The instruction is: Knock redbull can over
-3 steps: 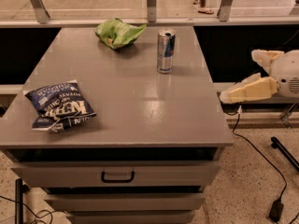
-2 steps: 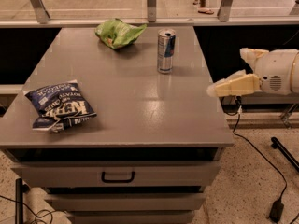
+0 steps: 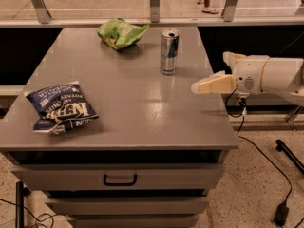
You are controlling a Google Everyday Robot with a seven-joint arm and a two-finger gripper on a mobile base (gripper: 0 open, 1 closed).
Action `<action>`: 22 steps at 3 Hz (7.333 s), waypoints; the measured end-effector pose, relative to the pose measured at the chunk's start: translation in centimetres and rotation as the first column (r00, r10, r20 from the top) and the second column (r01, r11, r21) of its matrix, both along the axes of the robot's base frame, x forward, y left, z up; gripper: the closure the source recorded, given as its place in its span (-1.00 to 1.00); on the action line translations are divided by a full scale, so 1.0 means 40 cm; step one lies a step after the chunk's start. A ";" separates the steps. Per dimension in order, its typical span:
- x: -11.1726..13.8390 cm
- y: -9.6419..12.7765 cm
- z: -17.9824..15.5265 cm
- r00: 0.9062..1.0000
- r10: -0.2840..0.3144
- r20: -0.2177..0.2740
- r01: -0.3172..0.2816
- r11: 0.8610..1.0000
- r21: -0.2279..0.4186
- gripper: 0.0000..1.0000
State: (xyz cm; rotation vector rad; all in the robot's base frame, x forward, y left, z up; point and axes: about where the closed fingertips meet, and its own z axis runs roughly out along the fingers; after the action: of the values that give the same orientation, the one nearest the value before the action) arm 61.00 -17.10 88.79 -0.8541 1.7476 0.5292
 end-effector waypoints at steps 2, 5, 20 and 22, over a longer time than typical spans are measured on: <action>0.132 0.099 -0.042 0.995 0.069 0.079 -0.074 0.995 0.064 -1.00; 0.265 0.219 -0.029 0.980 0.121 0.158 -0.141 0.983 0.121 -1.00; 0.058 0.306 -0.098 0.612 0.689 -0.388 -0.561 0.033 -0.827 1.00; 0.049 0.308 -0.140 0.587 0.690 -0.425 -0.578 -0.011 -0.816 1.00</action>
Offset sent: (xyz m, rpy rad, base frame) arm 0.0818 0.0548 -0.0252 0.0953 -0.1329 0.0989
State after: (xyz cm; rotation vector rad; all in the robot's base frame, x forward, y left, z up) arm 62.95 -4.78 83.17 -2.5994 1.3106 -0.0704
